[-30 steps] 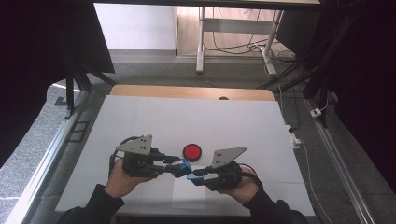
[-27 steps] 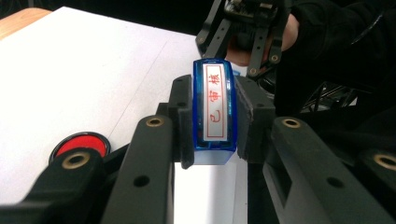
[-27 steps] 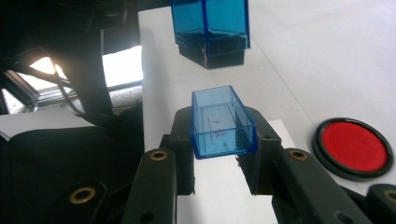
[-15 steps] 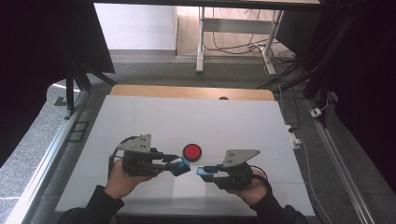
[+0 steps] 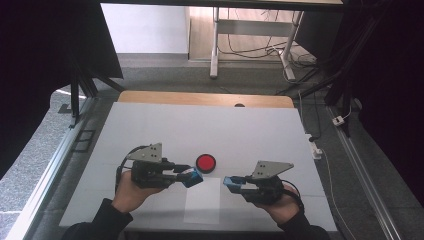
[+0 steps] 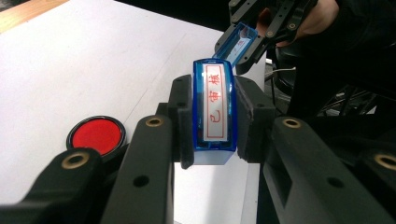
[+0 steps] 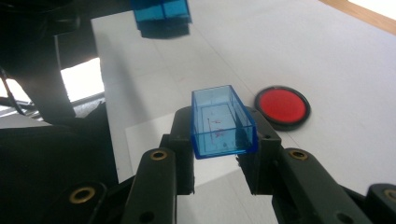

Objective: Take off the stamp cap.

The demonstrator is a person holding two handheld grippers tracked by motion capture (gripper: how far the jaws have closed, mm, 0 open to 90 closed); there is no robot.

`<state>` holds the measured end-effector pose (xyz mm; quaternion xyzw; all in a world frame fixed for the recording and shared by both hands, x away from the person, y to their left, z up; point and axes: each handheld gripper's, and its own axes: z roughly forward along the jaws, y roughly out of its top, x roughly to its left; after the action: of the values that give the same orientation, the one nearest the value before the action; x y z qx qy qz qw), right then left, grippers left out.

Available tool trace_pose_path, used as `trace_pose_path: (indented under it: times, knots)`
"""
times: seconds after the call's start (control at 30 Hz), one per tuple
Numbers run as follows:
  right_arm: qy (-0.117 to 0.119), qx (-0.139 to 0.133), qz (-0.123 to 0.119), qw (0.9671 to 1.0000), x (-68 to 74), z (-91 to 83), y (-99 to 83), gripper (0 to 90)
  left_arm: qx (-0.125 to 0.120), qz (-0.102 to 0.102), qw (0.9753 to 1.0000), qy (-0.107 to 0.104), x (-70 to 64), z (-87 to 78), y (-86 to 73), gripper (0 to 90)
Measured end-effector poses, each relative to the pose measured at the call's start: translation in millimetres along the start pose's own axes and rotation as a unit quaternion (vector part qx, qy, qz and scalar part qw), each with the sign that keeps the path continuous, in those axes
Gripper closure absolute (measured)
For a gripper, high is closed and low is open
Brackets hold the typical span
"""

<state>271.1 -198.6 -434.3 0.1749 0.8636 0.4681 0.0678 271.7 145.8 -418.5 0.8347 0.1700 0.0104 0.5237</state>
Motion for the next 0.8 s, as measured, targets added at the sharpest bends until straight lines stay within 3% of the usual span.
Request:
trace_pose_path:
  times: [0.43,0.8]
  knots:
    - [-0.048,-0.014,0.038,0.998,-1.7,-25.7,-18.4,68.2,-0.002,-0.007,0.9999,0.014,0.2,-0.8,0.4,70.8]
    - [-0.091,-0.003,0.079,0.9926,-10.0,-45.8,-37.7,68.3,-0.001,-0.008,0.9996,0.028,-0.5,-1.8,2.3,70.8]
